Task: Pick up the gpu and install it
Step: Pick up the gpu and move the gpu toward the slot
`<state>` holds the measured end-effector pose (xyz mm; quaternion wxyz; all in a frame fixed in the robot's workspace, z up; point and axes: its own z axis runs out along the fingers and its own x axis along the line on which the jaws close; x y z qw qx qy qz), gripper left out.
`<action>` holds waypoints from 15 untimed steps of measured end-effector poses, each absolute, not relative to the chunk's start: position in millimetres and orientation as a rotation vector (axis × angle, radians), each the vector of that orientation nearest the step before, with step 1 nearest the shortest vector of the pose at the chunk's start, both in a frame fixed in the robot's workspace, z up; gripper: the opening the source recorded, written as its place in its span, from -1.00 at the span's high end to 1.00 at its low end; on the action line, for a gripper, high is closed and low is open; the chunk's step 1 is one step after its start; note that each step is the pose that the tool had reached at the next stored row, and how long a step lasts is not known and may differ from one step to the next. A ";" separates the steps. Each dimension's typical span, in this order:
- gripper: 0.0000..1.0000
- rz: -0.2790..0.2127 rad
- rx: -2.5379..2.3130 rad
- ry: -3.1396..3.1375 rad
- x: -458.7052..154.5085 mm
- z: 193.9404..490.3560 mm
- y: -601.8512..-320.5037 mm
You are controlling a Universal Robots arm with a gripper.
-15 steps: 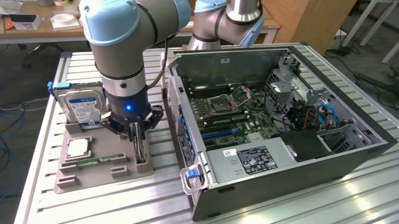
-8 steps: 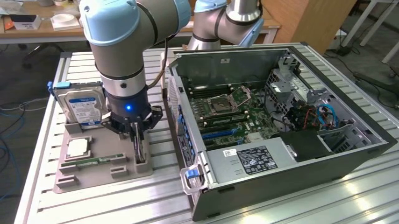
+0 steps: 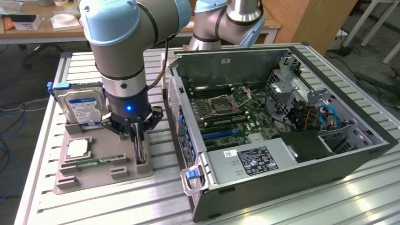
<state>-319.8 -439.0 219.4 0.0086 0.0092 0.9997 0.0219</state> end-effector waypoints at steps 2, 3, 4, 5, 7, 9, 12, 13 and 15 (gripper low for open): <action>0.45 0.068 0.029 3.123 -319.8 219.4 -439.0; 0.47 0.068 0.029 3.124 -319.8 219.4 -439.0; 0.47 0.068 0.029 3.124 -319.8 219.4 -439.0; 0.47 0.068 0.029 3.124 -319.8 219.4 -439.0; 0.47 0.068 0.029 3.124 -319.8 219.4 -439.0; 0.47 0.068 0.029 3.124 -319.8 219.4 -439.0; 0.47 0.068 0.029 3.123 -319.8 219.4 -439.0; 0.47 0.068 0.029 3.124 -319.8 219.4 -439.0; 0.47 0.068 0.029 3.124 -319.8 219.4 -439.0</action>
